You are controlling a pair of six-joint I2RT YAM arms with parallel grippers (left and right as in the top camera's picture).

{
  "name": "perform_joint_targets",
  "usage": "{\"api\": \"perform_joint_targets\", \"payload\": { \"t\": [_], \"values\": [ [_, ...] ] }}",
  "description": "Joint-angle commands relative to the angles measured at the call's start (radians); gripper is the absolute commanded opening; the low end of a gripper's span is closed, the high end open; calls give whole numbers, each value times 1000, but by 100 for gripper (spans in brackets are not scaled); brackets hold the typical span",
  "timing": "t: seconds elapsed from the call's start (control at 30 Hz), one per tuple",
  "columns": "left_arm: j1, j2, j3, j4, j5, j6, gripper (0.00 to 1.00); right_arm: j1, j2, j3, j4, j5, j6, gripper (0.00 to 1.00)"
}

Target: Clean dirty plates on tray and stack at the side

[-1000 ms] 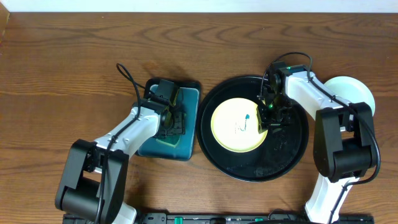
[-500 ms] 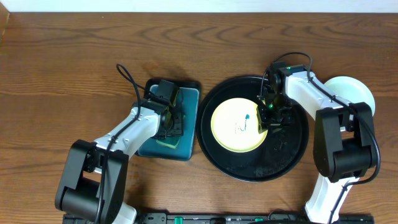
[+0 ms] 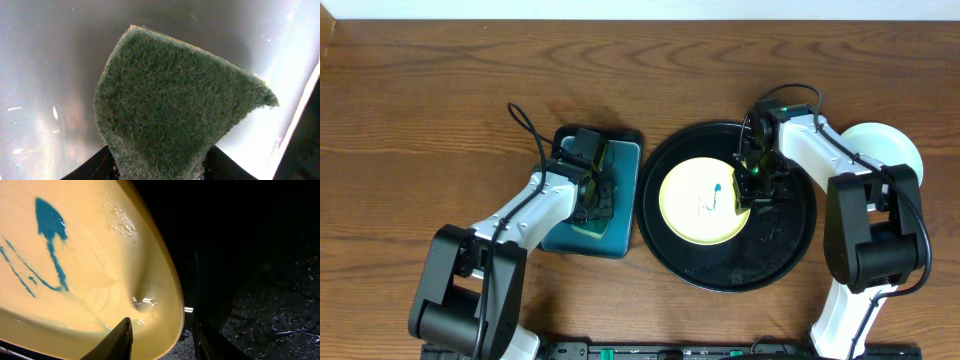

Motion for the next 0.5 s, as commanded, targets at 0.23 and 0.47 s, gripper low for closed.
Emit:
{"api": "perform_joint_targets", "payload": {
  "t": [0.23,0.47],
  "values": [
    [-3,-58,20,-3,-9,3,50,9,10,-5,-4,-1,12,38],
    [-3,-100,20,-3,-9,3,51,9,10,-5,-4,-1,12,38]
  ]
}}
